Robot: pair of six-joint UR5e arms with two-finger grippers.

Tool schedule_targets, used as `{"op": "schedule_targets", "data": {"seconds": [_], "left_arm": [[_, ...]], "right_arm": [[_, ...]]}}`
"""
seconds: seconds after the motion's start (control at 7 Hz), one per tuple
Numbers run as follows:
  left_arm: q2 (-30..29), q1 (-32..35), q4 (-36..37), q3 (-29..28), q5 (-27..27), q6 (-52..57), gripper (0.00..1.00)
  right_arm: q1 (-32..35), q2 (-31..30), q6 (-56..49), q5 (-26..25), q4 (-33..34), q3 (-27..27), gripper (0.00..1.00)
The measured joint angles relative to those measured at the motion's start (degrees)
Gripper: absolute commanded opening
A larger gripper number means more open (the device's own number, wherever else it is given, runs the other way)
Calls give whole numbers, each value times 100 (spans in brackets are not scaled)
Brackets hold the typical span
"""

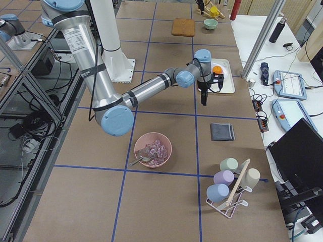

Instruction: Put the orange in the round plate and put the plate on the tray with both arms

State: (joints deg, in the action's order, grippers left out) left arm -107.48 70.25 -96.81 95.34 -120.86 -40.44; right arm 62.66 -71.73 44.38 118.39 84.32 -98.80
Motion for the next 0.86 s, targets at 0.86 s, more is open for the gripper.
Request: {"op": "schedule_targets", "data": {"seconds": [0.86], "left_arm": [[2057,1670,-17,15,-1350,3866,98]], "right_arm": [[2824,-1874,-5737,1068,1202,288,100]]}}
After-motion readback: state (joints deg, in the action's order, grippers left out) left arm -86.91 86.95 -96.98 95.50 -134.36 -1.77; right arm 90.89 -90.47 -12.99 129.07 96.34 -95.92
